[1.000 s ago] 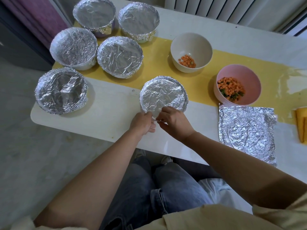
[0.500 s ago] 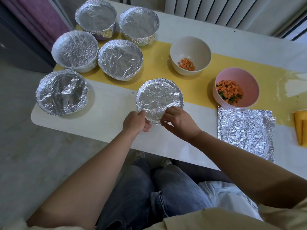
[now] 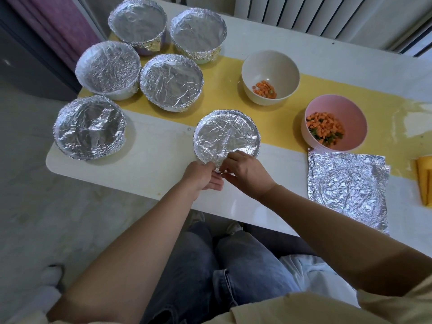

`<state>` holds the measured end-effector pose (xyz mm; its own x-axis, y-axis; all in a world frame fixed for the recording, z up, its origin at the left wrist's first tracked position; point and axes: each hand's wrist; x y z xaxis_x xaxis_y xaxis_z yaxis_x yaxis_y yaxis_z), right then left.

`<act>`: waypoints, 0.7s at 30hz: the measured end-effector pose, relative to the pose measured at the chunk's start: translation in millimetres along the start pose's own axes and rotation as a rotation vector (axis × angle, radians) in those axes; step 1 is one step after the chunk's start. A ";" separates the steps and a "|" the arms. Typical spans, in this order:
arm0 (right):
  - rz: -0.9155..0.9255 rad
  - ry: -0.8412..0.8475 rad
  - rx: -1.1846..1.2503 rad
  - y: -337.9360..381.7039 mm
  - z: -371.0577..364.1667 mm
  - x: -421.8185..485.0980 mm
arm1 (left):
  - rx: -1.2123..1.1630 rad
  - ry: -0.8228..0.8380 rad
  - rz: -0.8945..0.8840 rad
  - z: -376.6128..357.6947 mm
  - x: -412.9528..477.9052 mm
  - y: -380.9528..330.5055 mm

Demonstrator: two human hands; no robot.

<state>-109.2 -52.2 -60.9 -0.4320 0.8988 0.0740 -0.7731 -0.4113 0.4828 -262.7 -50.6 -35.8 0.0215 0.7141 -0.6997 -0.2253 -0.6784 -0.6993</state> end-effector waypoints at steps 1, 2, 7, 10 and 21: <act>0.002 0.009 -0.001 -1.0 1.7 -0.9 | 0.007 0.005 0.006 0.8 -0.8 -1.5; 0.004 0.018 -0.008 -2.8 3.5 -2.2 | 0.007 0.009 0.008 2.0 -1.7 -3.3; 0.019 -0.024 -0.032 -11.5 7.4 -5.2 | 0.037 0.019 -0.008 8.0 -3.0 -7.0; 0.022 -0.033 -0.034 -9.4 6.2 -3.4 | 0.094 -0.028 0.000 6.1 -1.0 -1.7; -0.011 -0.044 -0.010 0.1 -1.9 -1.4 | 0.030 -0.076 0.012 -0.9 0.7 2.0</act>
<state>-109.6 -53.8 -62.6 -0.4023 0.9092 0.1074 -0.7825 -0.4024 0.4751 -262.3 -51.7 -37.8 -0.0552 0.7177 -0.6941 -0.2543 -0.6824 -0.6854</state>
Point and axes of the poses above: each hand's wrist, its own x-axis towards the middle knuckle, its own z-axis out of the back of the hand, y = z × x, and after that the axes turned 11 degrees about -z, right-handed
